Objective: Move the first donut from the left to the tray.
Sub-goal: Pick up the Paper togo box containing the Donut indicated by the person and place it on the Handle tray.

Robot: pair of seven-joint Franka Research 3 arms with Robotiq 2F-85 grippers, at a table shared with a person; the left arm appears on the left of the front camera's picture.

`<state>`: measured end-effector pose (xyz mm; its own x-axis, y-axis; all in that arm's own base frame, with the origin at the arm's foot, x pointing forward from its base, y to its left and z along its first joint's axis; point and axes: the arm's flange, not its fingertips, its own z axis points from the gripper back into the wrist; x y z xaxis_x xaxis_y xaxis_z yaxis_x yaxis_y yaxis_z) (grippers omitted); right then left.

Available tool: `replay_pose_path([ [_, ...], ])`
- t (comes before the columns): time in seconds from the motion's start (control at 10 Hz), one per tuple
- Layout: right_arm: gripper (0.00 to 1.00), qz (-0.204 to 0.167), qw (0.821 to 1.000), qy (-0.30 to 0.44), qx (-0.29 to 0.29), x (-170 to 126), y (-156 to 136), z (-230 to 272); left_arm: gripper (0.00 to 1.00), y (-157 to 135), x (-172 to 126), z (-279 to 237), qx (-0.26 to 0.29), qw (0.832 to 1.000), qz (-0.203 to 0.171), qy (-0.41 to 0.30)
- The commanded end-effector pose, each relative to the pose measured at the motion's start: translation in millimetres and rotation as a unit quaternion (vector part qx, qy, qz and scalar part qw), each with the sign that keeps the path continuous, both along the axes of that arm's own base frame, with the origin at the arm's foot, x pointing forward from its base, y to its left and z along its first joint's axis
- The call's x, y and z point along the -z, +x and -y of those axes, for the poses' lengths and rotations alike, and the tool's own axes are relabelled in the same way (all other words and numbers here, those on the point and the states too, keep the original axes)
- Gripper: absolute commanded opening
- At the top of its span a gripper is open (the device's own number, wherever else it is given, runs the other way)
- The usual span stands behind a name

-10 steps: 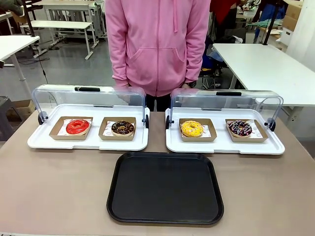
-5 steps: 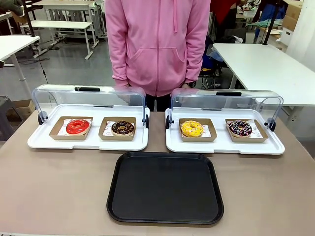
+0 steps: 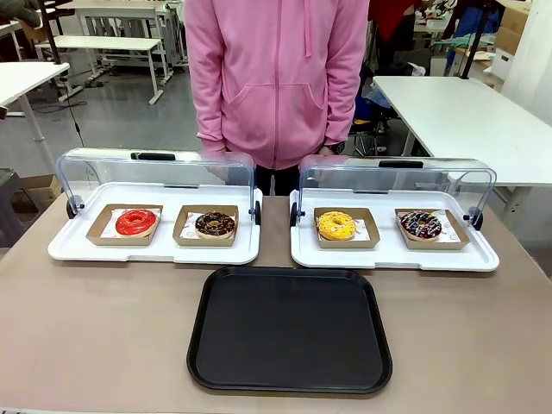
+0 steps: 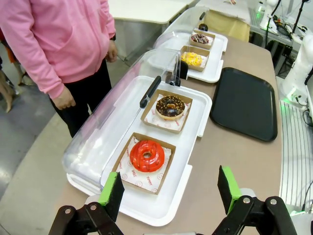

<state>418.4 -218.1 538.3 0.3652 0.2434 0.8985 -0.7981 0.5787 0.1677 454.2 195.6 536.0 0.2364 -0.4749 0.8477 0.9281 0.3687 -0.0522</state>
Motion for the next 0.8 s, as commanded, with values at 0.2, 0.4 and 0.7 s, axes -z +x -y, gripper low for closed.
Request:
replay_pose_path([
  [0.2,1.00,0.005,1.000,0.005,-0.003,-1.4,1.1,-0.2,1.00,-1.0,-0.9,0.4,0.001,1.000,0.002,0.002],
  [0.4,1.00,0.005,1.000,0.005,-0.003,-1.4,1.1,-0.2,1.00,-1.0,-0.9,0.4,0.001,1.000,0.002,0.002],
  [0.7,1.00,0.005,1.000,0.005,-0.003,-1.4,1.1,-0.2,1.00,-1.0,-0.9,0.4,0.001,1.000,0.002,0.002],
])
